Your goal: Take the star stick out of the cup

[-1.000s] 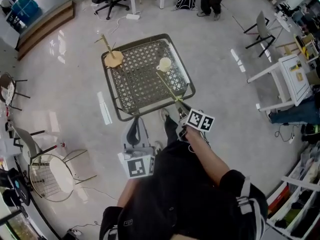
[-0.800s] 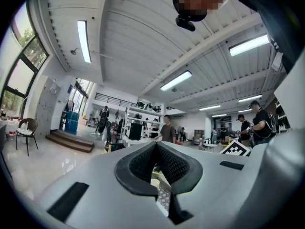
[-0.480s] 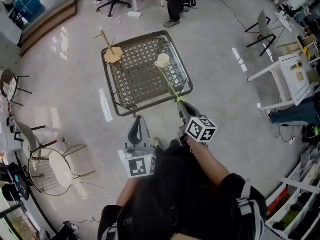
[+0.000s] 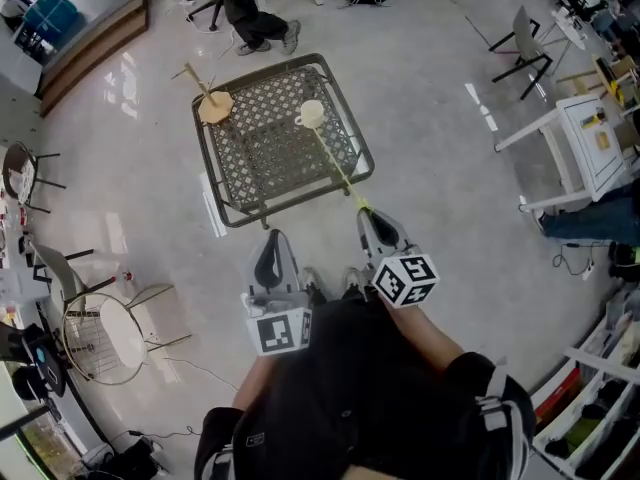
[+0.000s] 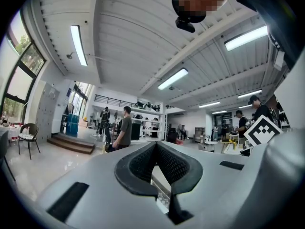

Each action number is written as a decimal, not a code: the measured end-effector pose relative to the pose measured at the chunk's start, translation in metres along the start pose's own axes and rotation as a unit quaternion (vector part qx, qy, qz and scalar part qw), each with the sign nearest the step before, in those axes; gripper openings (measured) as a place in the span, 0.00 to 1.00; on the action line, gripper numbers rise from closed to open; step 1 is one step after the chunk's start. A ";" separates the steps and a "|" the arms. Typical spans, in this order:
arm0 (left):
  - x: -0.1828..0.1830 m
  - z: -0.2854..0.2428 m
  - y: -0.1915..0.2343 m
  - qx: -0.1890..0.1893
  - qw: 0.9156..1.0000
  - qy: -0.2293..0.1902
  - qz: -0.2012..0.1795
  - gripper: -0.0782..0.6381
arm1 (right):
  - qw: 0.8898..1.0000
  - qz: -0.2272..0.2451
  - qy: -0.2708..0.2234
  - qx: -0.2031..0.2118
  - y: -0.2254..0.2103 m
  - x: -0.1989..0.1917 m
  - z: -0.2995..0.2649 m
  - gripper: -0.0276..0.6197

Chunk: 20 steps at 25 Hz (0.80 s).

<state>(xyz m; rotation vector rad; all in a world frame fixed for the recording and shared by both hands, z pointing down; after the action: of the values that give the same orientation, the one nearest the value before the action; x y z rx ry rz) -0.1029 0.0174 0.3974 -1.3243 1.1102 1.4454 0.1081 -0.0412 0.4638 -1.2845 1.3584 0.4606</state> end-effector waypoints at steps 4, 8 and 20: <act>-0.004 0.000 -0.011 0.000 1.000 -0.001 -0.009 0.13 | 1.000 0.024 -0.006 0.010 -0.004 -0.001 0.017 0.08; -0.002 0.001 -0.019 0.009 1.000 -0.006 -0.003 0.13 | 0.999 0.038 -0.003 0.012 -0.011 -0.004 0.027 0.08; -0.007 0.002 -0.026 0.004 1.000 -0.001 -0.011 0.13 | 0.998 0.045 0.001 0.033 -0.004 -0.006 0.032 0.08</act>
<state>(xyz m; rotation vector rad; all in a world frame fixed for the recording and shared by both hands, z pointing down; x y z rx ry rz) -0.0771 0.0251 0.4032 -1.3251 1.0959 1.4243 0.1240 -0.0128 0.4621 -1.1733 1.4251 0.4722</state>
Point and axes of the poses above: the fingertips, and each gripper's own axes: z backward along the fingers, y to its left, x out of its top, the point moved 7 cm from there along z, backward along the fingers, and after that the axes turned 4 degrees about -x, right-handed, at the moved point
